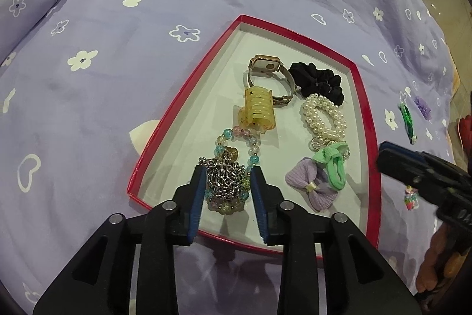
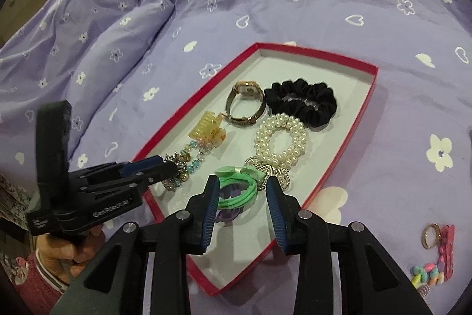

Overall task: Organize jewelry
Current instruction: 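Lower both items into the tray and open both tools, then move both open tools to the loose items beside the tray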

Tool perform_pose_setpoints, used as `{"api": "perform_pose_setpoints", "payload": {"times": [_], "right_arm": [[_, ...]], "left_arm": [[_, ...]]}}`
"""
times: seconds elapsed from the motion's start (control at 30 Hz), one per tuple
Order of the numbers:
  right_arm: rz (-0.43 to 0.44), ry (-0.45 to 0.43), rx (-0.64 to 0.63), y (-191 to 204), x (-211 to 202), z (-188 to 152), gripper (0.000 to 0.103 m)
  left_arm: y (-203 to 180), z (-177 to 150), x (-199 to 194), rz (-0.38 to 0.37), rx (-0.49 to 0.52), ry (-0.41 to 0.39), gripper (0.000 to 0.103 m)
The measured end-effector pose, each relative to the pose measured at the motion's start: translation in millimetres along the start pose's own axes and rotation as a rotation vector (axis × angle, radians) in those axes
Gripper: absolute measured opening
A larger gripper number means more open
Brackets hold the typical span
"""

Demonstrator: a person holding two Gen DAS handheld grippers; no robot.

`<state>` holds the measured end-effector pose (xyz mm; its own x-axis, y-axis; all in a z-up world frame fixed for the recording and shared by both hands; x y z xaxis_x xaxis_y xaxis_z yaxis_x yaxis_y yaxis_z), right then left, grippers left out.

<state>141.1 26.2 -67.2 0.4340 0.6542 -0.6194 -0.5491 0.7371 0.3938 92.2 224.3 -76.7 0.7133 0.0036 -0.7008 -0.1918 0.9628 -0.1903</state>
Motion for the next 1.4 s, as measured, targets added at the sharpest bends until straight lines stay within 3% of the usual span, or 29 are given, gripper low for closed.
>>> {"api": "perform_pose_setpoints", "payload": {"times": [0.2, 0.43, 0.57, 0.93, 1.4], "right_arm": [[-0.010, -0.067, 0.040, -14, -35, 0, 0.042], [-0.072, -0.100, 0.094, -46, -71, -13, 0.044], [-0.108, -0.117, 0.117, -63, -92, -22, 0.051], [-0.211, -0.154, 0.189, -107, -147, -53, 0.052], [-0.253, -0.159, 0.236, -140, -169, -72, 0.052]], "left_arm": [[-8, -1, -13, -0.022, -0.013, -0.019, 0.038], [-27, -6, -34, -0.059, -0.028, -0.037, 0.057], [-39, -8, -45, -0.080, -0.026, -0.046, 0.058], [-70, -10, -61, -0.113, 0.011, -0.054, 0.059], [-140, -22, -60, -0.208, 0.125, -0.015, 0.060]]}}
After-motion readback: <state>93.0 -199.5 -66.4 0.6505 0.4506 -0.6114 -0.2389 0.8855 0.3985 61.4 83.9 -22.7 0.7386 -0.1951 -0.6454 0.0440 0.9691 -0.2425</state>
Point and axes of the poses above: each gripper's, at about its wrist camera, not at the fingertips, and x roughly the way its jaws point, y to its left, z to its top, the point moved 1 cm from there along x, roughly the way its jaws point, and after that the axes turned 13 degrees about -y, right-handed, at the moved point
